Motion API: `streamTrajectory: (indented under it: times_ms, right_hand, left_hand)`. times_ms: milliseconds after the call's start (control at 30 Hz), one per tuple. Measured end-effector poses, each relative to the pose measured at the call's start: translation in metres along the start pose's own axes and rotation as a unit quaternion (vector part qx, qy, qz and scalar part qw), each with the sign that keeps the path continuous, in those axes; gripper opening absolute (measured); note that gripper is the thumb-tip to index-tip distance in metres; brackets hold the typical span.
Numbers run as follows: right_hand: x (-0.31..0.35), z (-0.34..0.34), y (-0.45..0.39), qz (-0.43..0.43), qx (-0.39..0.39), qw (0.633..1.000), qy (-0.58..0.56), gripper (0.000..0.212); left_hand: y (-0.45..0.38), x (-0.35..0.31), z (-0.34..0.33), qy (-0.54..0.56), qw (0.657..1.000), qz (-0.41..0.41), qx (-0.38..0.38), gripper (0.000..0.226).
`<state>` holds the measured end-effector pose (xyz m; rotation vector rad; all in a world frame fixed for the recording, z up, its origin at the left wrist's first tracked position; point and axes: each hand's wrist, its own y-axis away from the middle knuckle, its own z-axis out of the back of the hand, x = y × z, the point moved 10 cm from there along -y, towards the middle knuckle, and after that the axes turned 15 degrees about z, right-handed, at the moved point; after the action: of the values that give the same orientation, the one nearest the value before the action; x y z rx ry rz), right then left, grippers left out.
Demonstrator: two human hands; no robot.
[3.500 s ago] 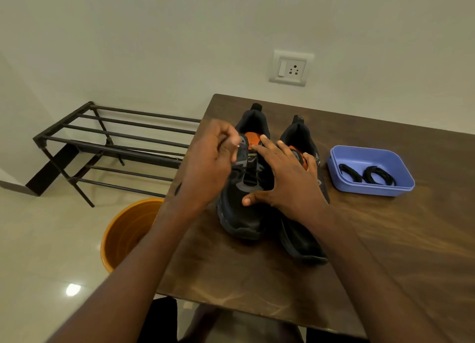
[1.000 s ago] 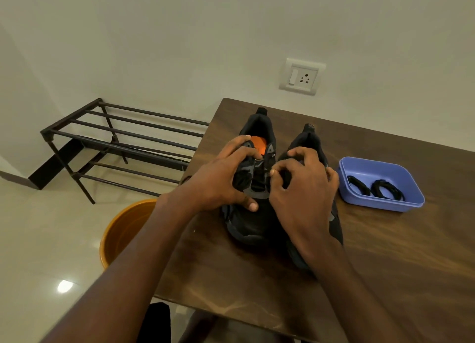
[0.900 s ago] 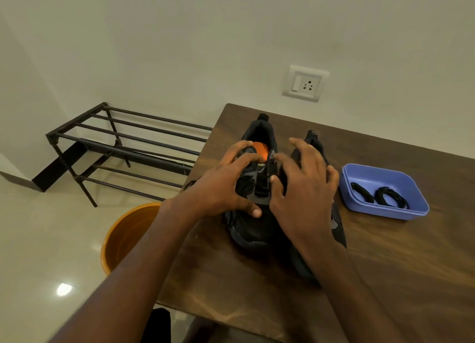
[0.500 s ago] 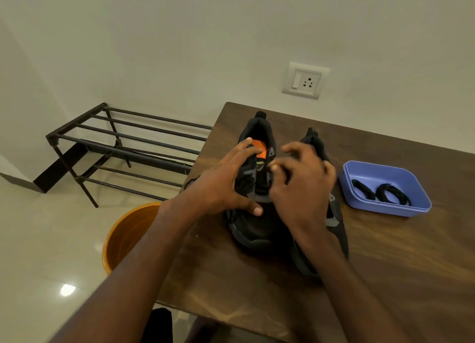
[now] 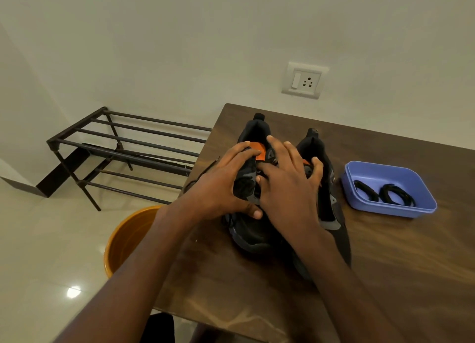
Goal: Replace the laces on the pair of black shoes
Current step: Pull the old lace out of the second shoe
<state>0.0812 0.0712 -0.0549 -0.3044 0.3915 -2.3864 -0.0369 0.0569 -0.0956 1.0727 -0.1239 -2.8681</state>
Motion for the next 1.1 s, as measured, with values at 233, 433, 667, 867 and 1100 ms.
streamTrajectory:
  times_ms: [233,433,667,867,1100]
  right_hand:
    - [-0.023,0.056,0.018,-0.076,-0.232,0.968,-0.058,0.013]
    - [-0.021,0.083,0.025,-0.066,-0.235,0.97,0.013,0.033]
    - [0.001,0.004,0.0,-0.007,-0.021,1.0,0.005,0.012]
    - [-0.045,0.094,0.038,-0.104,-0.358,0.926,-0.054,0.014]
    - [-0.017,0.049,0.014,-0.03,-0.123,0.992,0.011,0.048]
  left_hand:
    - [-0.001,0.0,0.0,0.01,1.0,0.004,0.008,0.126]
    - [0.001,0.0,0.0,0.016,1.0,0.005,0.006,0.127]
    - [0.0,0.001,0.001,0.014,1.0,-0.005,-0.001,0.126]
    - [-0.001,0.002,0.0,0.035,0.999,0.006,0.014,0.125]
    - [-0.001,0.001,-0.001,0.04,0.999,-0.001,0.012,0.125]
